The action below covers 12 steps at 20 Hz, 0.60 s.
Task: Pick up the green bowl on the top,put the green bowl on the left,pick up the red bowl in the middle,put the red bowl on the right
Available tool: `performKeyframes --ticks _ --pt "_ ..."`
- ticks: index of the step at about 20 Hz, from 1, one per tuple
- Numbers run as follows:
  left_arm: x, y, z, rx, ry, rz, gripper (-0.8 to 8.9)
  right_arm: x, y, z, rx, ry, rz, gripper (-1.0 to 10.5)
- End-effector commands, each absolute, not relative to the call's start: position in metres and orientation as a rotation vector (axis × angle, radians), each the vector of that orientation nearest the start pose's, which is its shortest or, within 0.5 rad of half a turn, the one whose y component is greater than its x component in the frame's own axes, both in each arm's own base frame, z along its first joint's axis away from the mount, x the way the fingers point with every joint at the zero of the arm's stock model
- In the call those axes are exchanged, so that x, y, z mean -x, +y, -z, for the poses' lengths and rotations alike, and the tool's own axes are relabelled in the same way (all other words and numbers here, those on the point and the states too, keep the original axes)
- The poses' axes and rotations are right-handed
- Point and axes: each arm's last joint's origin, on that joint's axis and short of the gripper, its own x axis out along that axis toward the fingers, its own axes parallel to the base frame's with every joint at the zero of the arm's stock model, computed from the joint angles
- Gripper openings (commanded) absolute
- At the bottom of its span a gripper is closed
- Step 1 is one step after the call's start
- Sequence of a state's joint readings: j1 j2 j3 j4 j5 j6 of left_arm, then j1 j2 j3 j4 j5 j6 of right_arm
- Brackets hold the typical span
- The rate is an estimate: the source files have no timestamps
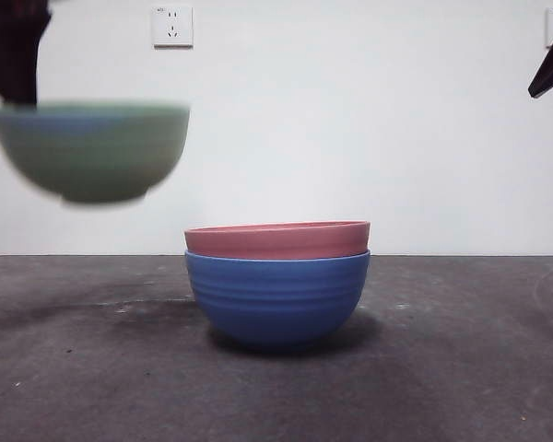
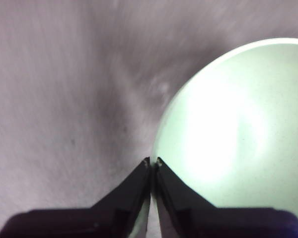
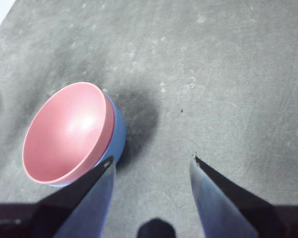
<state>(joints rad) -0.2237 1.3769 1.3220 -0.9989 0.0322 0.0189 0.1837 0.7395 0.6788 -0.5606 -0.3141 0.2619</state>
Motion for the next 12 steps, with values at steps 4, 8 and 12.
performKeyframes --ticks 4,8,12 --pt "-0.270 -0.050 -0.268 -0.049 1.077 0.222 -0.09 -0.148 0.037 -0.274 -0.281 0.660 -0.403 2.5" --pt "-0.277 -0.052 -0.235 -0.029 1.131 0.220 -0.09 -0.148 0.037 -0.275 -0.281 0.645 -0.406 2.5" --pt "-0.286 -0.054 -0.217 -0.032 1.195 0.217 -0.09 -0.148 0.037 -0.275 -0.281 0.646 -0.407 2.5"
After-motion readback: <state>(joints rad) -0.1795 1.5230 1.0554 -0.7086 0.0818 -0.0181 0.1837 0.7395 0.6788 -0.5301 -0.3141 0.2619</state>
